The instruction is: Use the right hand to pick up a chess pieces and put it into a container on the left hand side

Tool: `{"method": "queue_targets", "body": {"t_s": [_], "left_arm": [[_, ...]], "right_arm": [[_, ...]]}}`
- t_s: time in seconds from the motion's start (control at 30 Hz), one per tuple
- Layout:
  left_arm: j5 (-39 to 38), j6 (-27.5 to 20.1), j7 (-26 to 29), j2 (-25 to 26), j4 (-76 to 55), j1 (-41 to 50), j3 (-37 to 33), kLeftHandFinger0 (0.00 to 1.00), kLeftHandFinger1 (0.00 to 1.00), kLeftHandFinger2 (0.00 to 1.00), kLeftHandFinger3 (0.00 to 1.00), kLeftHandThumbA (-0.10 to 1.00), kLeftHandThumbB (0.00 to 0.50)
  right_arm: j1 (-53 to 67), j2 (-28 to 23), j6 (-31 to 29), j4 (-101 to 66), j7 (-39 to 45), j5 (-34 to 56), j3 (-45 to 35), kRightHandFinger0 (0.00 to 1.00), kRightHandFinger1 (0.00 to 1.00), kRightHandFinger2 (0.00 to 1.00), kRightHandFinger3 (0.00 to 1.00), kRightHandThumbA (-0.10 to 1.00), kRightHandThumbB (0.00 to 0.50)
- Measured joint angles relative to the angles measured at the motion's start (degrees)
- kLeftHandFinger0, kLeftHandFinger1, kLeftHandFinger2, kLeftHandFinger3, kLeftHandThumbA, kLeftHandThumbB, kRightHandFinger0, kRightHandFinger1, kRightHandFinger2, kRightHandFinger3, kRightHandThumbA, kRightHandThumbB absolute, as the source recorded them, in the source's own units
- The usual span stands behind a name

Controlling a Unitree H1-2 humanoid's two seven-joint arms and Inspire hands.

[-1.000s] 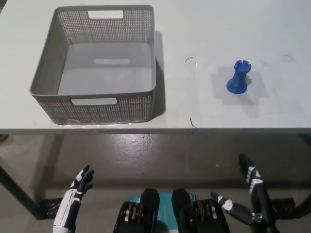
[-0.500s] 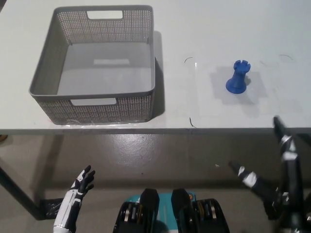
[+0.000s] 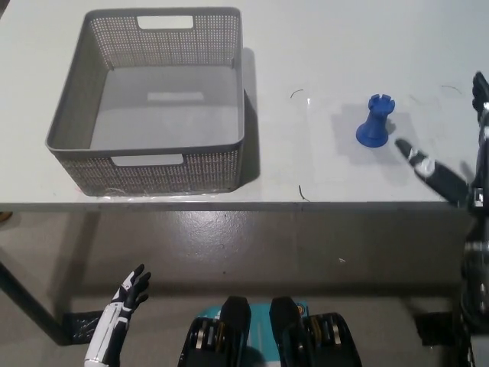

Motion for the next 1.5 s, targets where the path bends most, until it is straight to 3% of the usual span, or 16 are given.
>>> {"method": "queue_targets", "body": {"t_s": [0.27,0.43,0.5,0.83,1.3,1.4,1.5], "left_arm": [[0.14,-0.3,-0.12,-0.03,0.06,0.48,-0.13,1.0,1.0,1.0,1.0,1.0,0.136],[0.36,-0.44,-0.13,-0.02,0.24,0.68,-0.16,1.0,1.0,1.0,1.0,1.0,0.149],[0.36,-0.46,-0.14,-0.03,0.24,0.7,-0.17,1.0,1.0,1.0,1.0,1.0,0.148],[0.44,-0.48,-0.16,-0.02,0.23,0.71,-0.27,1.0,1.0,1.0,1.0,1.0,0.148],[0.39,-0.49,-0.4,-0.04,0.09,0.72,-0.32,1.0,1.0,1.0,1.0,1.0,0.128],[0.34,-0.49,-0.41,-0.07,0.05,0.75,-0.31,1.0,1.0,1.0,1.0,1.0,0.131],[0.29,-0.49,-0.42,-0.08,-0.06,0.96,-0.24,1.0,1.0,1.0,1.0,1.0,0.133]], "right_arm": [[-13.02,-2.14,0.37,23.84,-0.3,1.13,-0.65,1.0,1.0,1.0,1.0,1.0,0.428],[-20.22,-2.26,0.04,37.43,-0.73,1.25,-0.37,1.0,1.0,1.0,1.0,1.0,0.393],[-22.58,-2.25,-0.3,42.39,-0.91,1.33,-0.21,1.0,1.0,1.0,1.0,0.95,0.383],[-29.89,-2.24,-3.28,58.19,-1.71,1.66,2.6,1.0,1.0,1.0,1.0,1.0,0.5],[-31.93,-1.82,-4.96,67.02,-2.52,2.0,5.24,1.0,1.0,1.0,1.0,1.0,0.464],[-32.51,-1.86,-4.95,68.42,-2.11,2.27,5.17,1.0,1.0,1.0,1.0,0.96,0.494],[-33.44,-2.01,-4.85,70.23,-0.28,3.81,3.5,1.0,1.0,1.0,1.0,0.82,0.456]]}}
